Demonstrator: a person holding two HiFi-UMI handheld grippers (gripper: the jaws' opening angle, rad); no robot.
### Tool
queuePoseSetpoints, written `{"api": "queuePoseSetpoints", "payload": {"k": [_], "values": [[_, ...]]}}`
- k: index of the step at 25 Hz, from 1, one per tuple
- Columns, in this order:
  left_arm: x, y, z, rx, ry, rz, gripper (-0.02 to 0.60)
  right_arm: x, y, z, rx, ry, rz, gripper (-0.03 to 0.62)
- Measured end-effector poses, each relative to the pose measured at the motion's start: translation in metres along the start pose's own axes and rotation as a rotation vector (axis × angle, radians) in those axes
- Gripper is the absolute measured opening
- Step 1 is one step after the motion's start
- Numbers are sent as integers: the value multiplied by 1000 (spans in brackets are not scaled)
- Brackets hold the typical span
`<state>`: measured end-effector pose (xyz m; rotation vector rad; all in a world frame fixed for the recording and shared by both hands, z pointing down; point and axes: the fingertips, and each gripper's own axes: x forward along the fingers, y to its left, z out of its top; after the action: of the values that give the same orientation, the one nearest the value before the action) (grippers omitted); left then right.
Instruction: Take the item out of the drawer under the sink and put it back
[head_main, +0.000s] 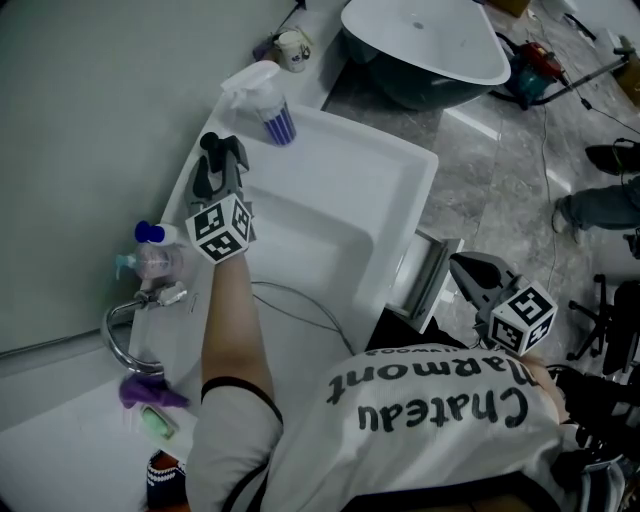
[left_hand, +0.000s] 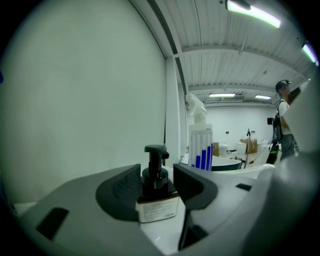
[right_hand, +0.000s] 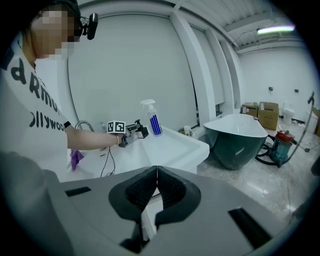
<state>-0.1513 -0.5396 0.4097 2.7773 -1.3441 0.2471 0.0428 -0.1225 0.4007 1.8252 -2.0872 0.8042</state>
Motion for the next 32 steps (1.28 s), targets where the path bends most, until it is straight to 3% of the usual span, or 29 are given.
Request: {"api": "queuePoseSetpoints", "payload": {"k": [9, 20, 27, 32], "values": [[-31, -18, 12, 2, -46, -33, 184, 2, 14, 6, -23, -21, 16, 11], [-90, -43, 34, -62, -116, -74, 178, 18, 39, 25, -77, -70, 97, 11], [-151, -77, 65, -43, -193, -153, 46, 36, 51, 53, -95, -128, 202, 11], [-197, -94, 77, 2, -192, -149, 32, 51, 61, 63, -68, -158, 306, 11]]}}
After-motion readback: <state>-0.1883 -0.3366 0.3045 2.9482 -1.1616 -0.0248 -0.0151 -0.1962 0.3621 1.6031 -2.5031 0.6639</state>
